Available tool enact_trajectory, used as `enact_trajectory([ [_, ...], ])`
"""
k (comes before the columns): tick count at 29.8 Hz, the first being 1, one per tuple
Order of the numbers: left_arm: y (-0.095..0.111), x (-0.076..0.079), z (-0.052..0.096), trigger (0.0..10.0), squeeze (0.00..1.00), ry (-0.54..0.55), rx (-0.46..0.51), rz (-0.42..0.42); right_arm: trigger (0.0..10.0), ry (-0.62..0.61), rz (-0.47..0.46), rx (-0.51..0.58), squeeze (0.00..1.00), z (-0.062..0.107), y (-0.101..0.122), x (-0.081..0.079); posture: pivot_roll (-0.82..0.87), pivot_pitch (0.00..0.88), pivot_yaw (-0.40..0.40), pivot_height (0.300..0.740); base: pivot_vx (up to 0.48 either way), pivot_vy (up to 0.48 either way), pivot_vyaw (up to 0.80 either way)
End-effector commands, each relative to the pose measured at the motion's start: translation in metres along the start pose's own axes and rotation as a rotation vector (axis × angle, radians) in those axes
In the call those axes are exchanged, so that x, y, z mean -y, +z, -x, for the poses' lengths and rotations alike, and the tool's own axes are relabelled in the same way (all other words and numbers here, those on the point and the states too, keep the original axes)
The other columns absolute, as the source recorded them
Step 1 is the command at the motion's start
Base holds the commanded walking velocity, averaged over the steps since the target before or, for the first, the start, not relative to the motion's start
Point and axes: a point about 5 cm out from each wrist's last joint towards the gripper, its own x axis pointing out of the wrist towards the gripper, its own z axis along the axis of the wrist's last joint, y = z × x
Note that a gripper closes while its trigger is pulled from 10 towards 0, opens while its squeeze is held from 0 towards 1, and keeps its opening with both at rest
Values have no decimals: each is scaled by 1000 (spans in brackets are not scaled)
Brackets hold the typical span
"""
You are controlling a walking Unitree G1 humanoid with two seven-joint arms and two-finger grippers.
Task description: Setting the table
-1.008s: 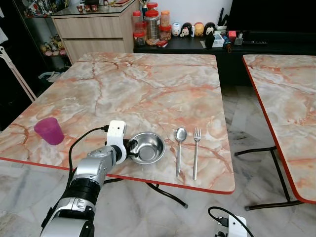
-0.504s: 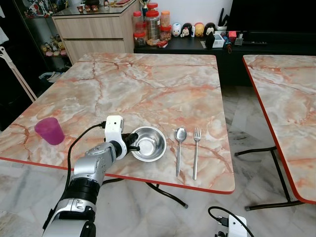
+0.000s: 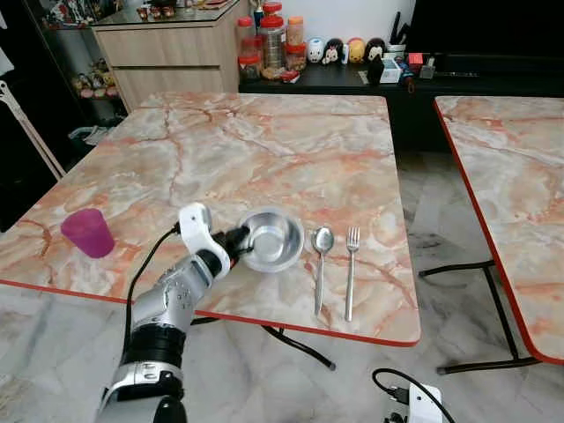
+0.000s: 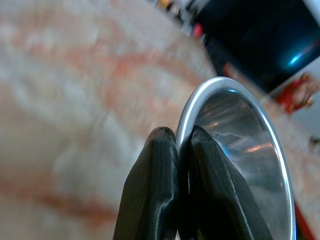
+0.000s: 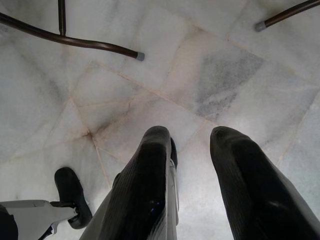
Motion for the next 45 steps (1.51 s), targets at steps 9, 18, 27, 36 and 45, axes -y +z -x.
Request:
enact_trajectory([
  [9,5,17,0,10000,0,-6,166,-77,10000,2,-26,28,0,0,4,2,-6,0,23,725,0,0,0],
  [18,19,13,2,10000,0,75,304,-85,10000,-3,-30,27,0,0,4,5,-15,0,20,725,0,0,0],
  [27,30,1,6,10000,0,136,358,-122,10000,-14,-32,5,0,0,1,8,-9,0,12,725,0,-183,-242],
  [36,23,0,8,10000,0,138,345,-122,10000,-19,-29,12,0,0,2,9,-9,0,9,725,0,-308,0],
  [45,20,0,10,10000,0,135,338,-124,10000,-10,-19,0,0,0,1,8,-11,0,10,725,0,-333,-56],
])
